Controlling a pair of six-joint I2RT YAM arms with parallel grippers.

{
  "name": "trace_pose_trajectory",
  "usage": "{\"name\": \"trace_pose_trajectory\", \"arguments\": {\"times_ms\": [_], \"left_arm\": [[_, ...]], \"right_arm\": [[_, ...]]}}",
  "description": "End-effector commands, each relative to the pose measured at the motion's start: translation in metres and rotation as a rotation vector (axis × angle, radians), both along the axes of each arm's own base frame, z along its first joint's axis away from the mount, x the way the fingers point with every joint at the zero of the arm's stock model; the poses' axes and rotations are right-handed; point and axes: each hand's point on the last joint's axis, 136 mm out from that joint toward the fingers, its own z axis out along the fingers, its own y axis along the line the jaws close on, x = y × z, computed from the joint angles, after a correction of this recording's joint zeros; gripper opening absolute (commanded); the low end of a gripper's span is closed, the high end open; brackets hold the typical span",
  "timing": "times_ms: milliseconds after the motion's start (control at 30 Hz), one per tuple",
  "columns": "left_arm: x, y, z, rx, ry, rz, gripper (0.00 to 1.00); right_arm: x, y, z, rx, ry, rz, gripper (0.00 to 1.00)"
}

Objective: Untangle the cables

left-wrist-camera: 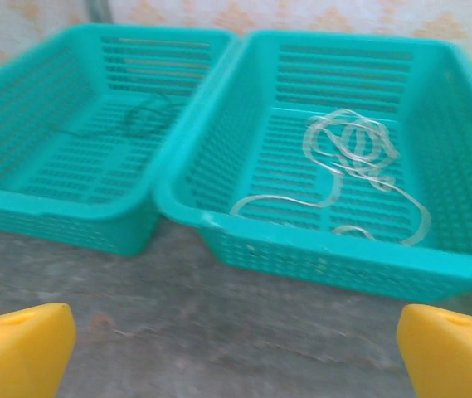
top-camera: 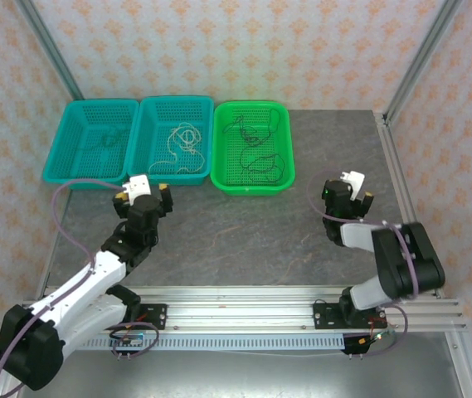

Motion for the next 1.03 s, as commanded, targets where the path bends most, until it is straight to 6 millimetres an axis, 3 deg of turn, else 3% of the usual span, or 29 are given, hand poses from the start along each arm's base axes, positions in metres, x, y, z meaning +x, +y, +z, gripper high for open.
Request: {"name": "trace_pose_trajectory", "arguments": {"times_ms": [0, 67, 133, 200, 300, 467, 533, 1000], "left_arm": [[0.001, 0.037, 0.002, 0.026, -0.075, 0.133, 1.0], [0.004, 0.047, -0.013, -0.002, -0.096, 0.12, 1.0], [0.011, 0.056, -0.025, -0.013, -0.108, 0.104, 1.0], [0.028, 0.052, -0.038, 0.008, -0.063, 0.01, 1.0], [0.053, 0.039, -0.058, -0.009, -0.032, -0.11, 1.0], [0.079, 0.037, -0.089, -0.052, 0.066, -0.143, 1.0], [0.083, 0.029, -0.089, -0.031, 0.07, -0.182, 1.0], [0.083, 0.027, -0.089, -0.013, 0.091, -0.174, 1.0]], "right_arm": [[0.018, 0.003, 0.021, 0.076, -0.127, 0.089, 0.99], [0.013, 0.0, 0.016, 0.124, -0.251, 0.134, 0.99], [0.01, 0.001, 0.011, 0.152, -0.183, 0.144, 0.99], [0.019, -0.004, 0.011, 0.141, -0.189, 0.119, 0.99], [0.011, -0.013, 0.013, 0.138, -0.189, 0.058, 0.99], [0.014, -0.008, 0.011, 0.138, -0.179, 0.088, 0.99], [0.014, -0.008, 0.011, 0.139, -0.174, 0.088, 0.99], [0.012, -0.003, 0.013, 0.138, -0.192, 0.121, 0.99]]}}
